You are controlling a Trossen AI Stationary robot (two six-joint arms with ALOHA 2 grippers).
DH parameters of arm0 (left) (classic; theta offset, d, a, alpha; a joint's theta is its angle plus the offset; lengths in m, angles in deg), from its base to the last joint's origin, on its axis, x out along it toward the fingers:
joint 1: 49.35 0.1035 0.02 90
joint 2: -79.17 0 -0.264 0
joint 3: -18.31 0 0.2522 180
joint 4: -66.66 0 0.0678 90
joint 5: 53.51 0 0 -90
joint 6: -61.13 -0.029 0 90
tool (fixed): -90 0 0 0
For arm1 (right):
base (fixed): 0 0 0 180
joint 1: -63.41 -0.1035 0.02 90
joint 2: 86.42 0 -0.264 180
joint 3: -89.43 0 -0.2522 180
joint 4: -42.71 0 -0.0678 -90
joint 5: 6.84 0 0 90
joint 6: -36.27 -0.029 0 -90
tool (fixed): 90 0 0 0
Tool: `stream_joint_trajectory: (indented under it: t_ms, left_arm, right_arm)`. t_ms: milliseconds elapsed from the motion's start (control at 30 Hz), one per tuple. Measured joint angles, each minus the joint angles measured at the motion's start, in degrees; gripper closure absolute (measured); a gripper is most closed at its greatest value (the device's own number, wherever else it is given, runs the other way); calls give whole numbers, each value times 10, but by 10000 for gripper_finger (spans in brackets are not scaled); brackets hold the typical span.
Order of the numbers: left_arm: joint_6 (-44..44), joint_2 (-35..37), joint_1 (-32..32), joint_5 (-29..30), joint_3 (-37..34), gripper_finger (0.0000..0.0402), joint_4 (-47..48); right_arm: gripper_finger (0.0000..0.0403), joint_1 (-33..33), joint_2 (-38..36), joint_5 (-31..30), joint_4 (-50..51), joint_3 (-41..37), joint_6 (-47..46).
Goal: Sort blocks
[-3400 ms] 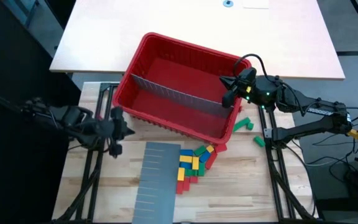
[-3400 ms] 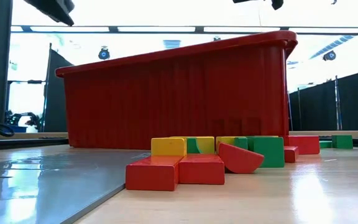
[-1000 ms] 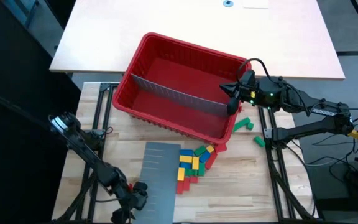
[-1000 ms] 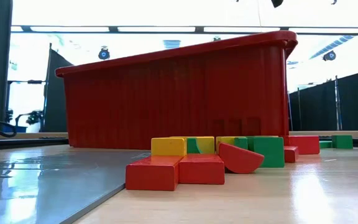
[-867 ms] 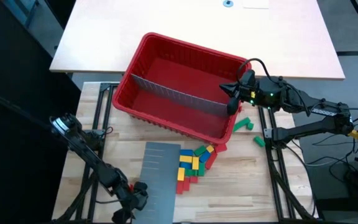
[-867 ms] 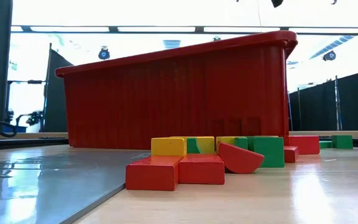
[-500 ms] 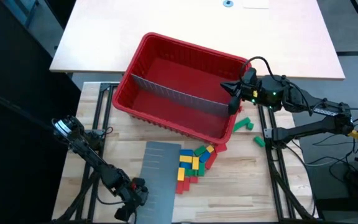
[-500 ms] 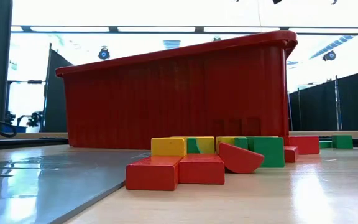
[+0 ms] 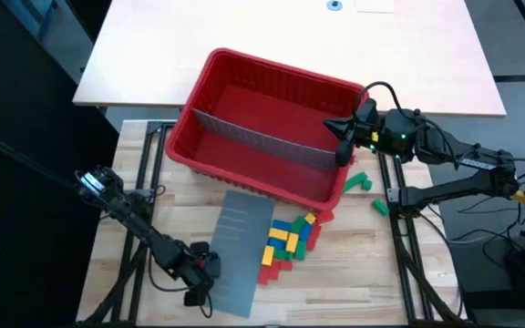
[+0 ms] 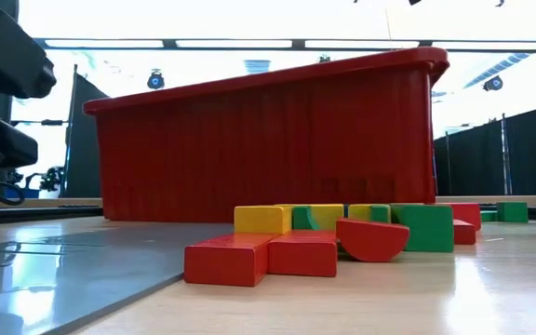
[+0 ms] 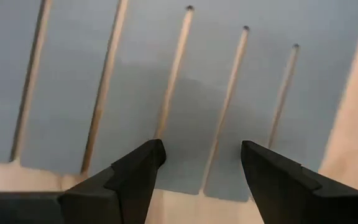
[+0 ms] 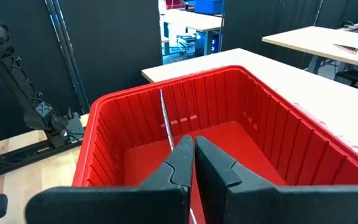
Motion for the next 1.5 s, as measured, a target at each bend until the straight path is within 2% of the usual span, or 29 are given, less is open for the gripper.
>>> stream_joint_trajectory:
  t_ms: [167, 300, 467, 633, 833, 1033, 1500]
  left_arm:
    - [7, 11, 0, 3, -2, 185, 1]
    - [-26, 31, -5, 2, 1, 190, 13]
    - [-51, 47, -25, 0, 34, 194, 0]
    - [-85, 28, -60, -1, 62, 187, -26]
    - [-59, -13, -77, -27, 66, 175, -22]
    - [-31, -43, -76, -27, 70, 169, -28]
    - [-8, -53, -75, -9, 101, 180, 13]
  right_arm:
    - [403, 0, 0, 0, 0, 0, 0]
    - [403, 0, 0, 0, 1, 0, 0]
    - [403, 0, 0, 0, 2, 0, 2]
    - [403, 0, 0, 0, 2, 0, 6]
    - [403, 0, 0, 0, 3, 0, 11]
    - [403, 0, 0, 1, 4, 0, 10]
    - [403, 0, 0, 1, 4, 0, 10]
